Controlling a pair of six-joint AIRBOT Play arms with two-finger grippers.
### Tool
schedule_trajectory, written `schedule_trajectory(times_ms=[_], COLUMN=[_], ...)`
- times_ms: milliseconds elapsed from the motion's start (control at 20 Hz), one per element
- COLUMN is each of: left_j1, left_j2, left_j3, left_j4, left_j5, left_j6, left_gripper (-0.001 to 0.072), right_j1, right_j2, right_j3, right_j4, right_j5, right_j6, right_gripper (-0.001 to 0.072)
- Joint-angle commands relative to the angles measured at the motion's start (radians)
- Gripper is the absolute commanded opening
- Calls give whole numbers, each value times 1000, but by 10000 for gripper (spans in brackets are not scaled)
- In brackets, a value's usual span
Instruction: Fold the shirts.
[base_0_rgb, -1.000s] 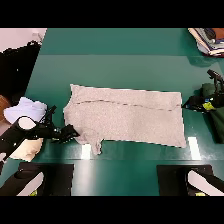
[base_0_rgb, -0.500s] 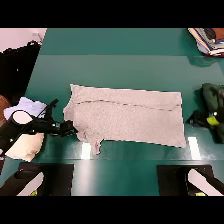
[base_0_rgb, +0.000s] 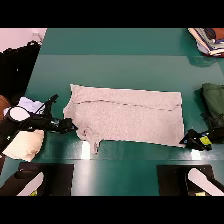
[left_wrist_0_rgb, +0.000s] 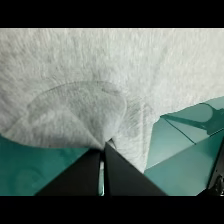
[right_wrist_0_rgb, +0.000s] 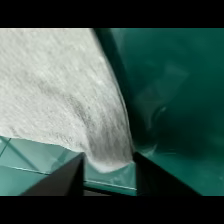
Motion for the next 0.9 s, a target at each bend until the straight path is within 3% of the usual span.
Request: schedule_trajectory(times_ms=[0, 150, 450, 550, 700, 850], left_j1=[0, 0, 0, 0, 0, 0], left_j2=[1, 11, 260, 303, 284, 179], left_j3=[2, 2, 13, 71, 200, 261], left_j4=[77, 165, 206, 212, 253, 280], left_j5=[-34, -139, -321, -359, -264, -123], left_j6=[5, 5, -76, -79, -73, -47], left_gripper=[25, 24, 23, 23, 24, 25], right_j1=[-6, -6, -6, -3, 82, 227], right_j2=[-24, 34, 271, 317, 288, 140], right_j3=[-16, -15, 66, 131, 249, 372], right_j4=[34, 32, -90, -88, -88, -90], right_j5=[-16, -12, 177, 200, 174, 103], right_j6=[-46, -60, -58, -14, 4, 30], right_gripper=[225, 19, 13, 13, 13, 13])
